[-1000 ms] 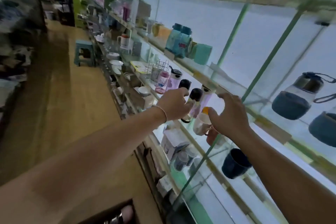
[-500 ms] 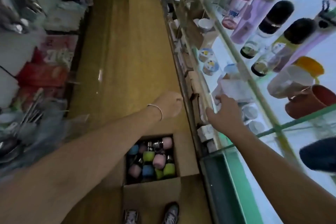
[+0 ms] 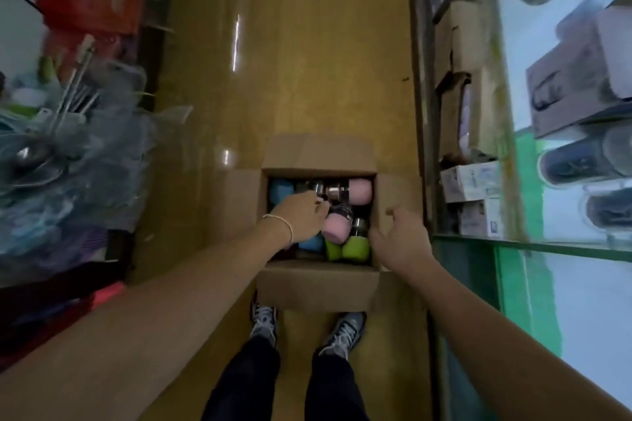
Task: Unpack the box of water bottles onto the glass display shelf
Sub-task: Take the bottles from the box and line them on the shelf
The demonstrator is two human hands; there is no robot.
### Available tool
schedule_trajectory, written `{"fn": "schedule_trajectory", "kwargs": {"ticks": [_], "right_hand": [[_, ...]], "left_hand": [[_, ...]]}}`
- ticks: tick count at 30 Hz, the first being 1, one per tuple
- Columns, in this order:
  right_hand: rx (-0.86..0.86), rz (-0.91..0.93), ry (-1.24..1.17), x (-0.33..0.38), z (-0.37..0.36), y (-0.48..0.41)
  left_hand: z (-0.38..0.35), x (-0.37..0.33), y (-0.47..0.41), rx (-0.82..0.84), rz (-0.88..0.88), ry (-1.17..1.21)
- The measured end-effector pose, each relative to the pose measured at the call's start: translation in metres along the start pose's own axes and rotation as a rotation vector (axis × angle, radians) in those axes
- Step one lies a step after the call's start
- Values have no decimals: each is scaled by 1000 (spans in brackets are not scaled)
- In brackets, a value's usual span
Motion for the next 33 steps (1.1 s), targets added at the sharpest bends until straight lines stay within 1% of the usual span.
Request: {"fn": "schedule_trajectory", "kwargs": {"ticks": [3, 9, 15, 17, 21, 26, 30, 33], "right_hand": [[38, -35, -35, -19, -42, -37], [92, -78, -97, -52, -119, -101], [127, -263, -248, -87, -190, -161], [131, -326, -321, -98, -209, -179], [125, -459, -495, -118, -236, -211], [148, -541, -656, -129, -260, -248], [141, -538, -690, -124, -268, -262], [133, -534, -653, -121, -275, -267]], "left_hand": [[-36, 30, -36, 9, 8, -17], [-107, 79, -112, 111, 24, 8], [-167, 104, -172, 118, 62, 71], [-186, 109, -191, 108, 54, 135], [-218, 113, -223, 93, 95, 188], [-234, 113, -256, 64, 195, 228], [-242, 109, -271, 24, 196, 260], [-243, 104, -274, -22, 199, 240]]}}
Point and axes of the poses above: each hand's wrist, its own y-axis away from the middle knuckle, its own z-axis out of the back of the hand, x = y × z, the point moved 3 cm from there along -y, towards the middle knuckle, and after that the axes turned 2 degrees about x, right-handed, at the moved point
